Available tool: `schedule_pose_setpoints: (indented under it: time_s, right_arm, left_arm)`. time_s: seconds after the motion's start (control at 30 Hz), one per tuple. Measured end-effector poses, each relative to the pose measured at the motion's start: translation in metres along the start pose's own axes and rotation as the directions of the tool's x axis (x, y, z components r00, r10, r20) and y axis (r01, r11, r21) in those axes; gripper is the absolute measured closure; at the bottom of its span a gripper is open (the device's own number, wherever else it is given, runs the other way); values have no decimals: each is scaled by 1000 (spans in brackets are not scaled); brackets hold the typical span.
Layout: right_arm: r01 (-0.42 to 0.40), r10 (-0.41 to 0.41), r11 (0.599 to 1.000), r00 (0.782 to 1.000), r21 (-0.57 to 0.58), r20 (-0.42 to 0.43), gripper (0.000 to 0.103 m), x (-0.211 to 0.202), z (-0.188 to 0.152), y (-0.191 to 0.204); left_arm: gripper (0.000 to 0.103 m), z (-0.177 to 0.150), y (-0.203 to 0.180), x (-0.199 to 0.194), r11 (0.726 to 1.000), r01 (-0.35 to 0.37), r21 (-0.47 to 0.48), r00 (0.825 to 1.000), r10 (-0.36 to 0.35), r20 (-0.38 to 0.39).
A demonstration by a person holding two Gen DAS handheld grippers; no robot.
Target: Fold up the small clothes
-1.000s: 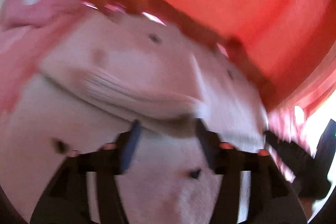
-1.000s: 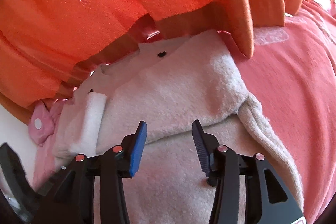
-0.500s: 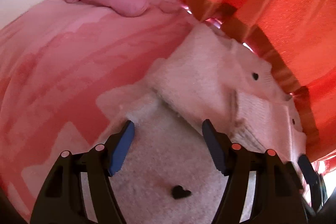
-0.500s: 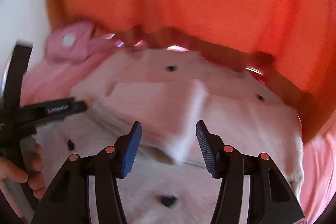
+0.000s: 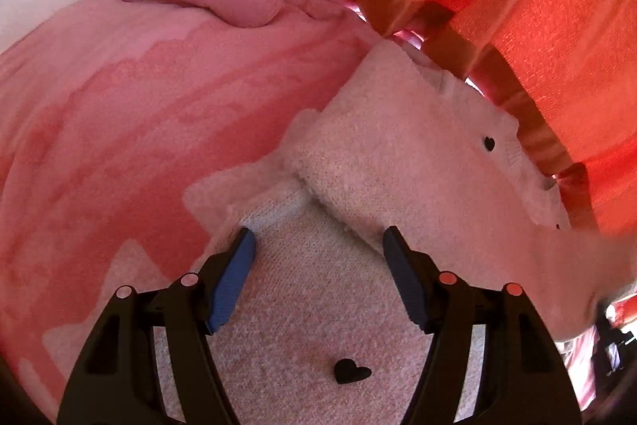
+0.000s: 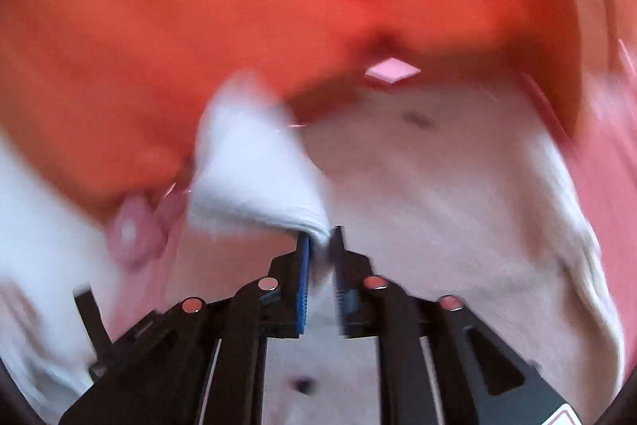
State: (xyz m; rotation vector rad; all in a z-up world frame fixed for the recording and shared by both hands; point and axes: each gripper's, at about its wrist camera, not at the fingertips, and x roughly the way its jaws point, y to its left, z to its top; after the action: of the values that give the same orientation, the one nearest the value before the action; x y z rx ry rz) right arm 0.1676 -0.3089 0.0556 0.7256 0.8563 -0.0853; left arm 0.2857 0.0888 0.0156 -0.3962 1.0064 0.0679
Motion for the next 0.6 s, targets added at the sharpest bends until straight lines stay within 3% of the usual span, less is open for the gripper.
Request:
schedule_pose_setpoints:
  time_s: [0.03,0.07,0.13,0.17,0.2,0.27,0.3,0.5,0.53,0.6]
  right_arm:
    - [51,-51,997,999,53,-8,86,3,-5,-29]
    - [48,-47,994,999,98,-10,86,5,-8,-46]
    - [-39,45,979,999,201,-24,88,10,-7,-69]
    - [-78,85,968,996,237,-20,84,9,-2,-74]
    - [-95,98,966,995,241,-1,78,6,2,-74]
    - [-109,102,970,994,218,45,43,2,7,-68]
    - [-115,107,972,993,203,52,40,2,7,-63]
    - [-141,142,973,990,183,6,40,19,2,-39]
    - [-118,122,978,993,172,-9,40,27,3,-35]
    - [-88,91,986,996,139,-17,45,35,3,-27]
  left_arm:
    - [38,0,-2,0,1000,-4,4,1000,4,0]
    - [38,-1,-2,0,1000,-4,3,1000,4,-1]
    - [38,1,-1,-3,999,26,-25,1000,-26,-6]
    - [38,3,2,-4,997,55,-48,998,-56,-5]
    - [38,5,5,-5,992,95,-81,995,-96,-5]
    - [38,8,11,-5,983,131,-127,991,-132,-4]
    - [38,9,13,-3,981,134,-140,991,-136,-6]
    - [40,14,28,4,954,193,-229,980,-199,-1]
    - [42,14,27,5,957,190,-220,981,-195,-3]
    - [56,15,26,8,965,170,-197,985,-175,-6]
